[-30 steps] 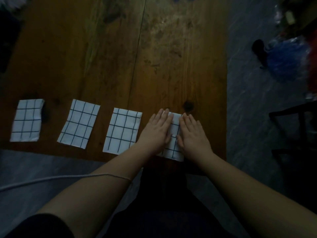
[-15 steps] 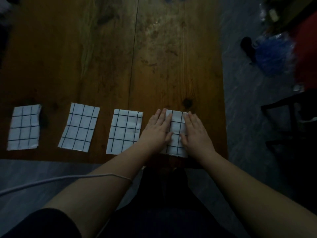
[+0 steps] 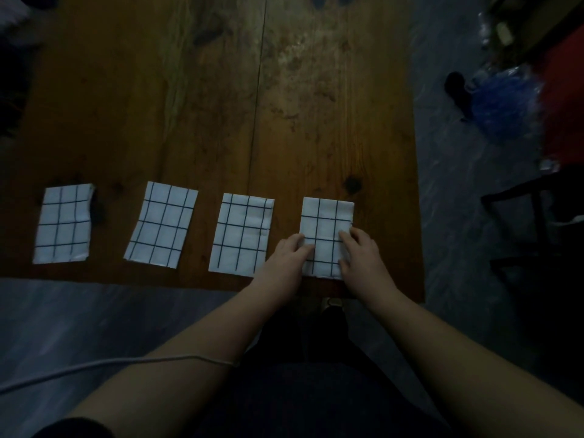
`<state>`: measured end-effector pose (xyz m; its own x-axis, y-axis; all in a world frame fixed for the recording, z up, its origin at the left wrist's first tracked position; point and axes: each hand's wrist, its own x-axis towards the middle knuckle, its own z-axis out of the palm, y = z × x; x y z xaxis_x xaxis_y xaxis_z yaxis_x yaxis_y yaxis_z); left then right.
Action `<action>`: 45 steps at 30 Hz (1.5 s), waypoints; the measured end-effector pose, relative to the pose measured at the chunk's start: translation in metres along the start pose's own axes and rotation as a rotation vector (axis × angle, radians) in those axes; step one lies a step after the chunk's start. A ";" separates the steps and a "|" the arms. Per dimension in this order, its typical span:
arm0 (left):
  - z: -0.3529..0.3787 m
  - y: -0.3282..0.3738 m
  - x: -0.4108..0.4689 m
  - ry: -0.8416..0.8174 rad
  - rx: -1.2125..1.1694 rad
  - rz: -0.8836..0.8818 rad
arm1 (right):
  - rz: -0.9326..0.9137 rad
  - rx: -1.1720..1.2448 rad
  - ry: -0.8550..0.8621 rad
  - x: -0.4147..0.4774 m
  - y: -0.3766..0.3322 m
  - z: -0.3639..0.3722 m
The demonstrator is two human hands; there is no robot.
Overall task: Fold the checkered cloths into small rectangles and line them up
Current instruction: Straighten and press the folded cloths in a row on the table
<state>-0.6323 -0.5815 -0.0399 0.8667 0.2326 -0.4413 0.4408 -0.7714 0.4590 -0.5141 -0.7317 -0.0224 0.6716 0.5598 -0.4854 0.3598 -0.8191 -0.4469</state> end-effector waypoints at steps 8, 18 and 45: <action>0.005 -0.008 -0.020 0.047 0.006 -0.028 | -0.097 -0.095 -0.066 -0.004 -0.007 0.003; 0.002 -0.012 -0.019 0.022 0.054 -0.025 | -0.119 -0.119 -0.109 -0.015 -0.006 -0.003; -0.065 -0.103 -0.057 0.153 -0.043 -0.244 | -0.250 -0.067 -0.075 -0.003 -0.119 0.034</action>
<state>-0.7115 -0.4767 -0.0116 0.7578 0.4974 -0.4223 0.6469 -0.6569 0.3873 -0.5813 -0.6315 0.0072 0.5075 0.7513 -0.4220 0.5522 -0.6595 -0.5101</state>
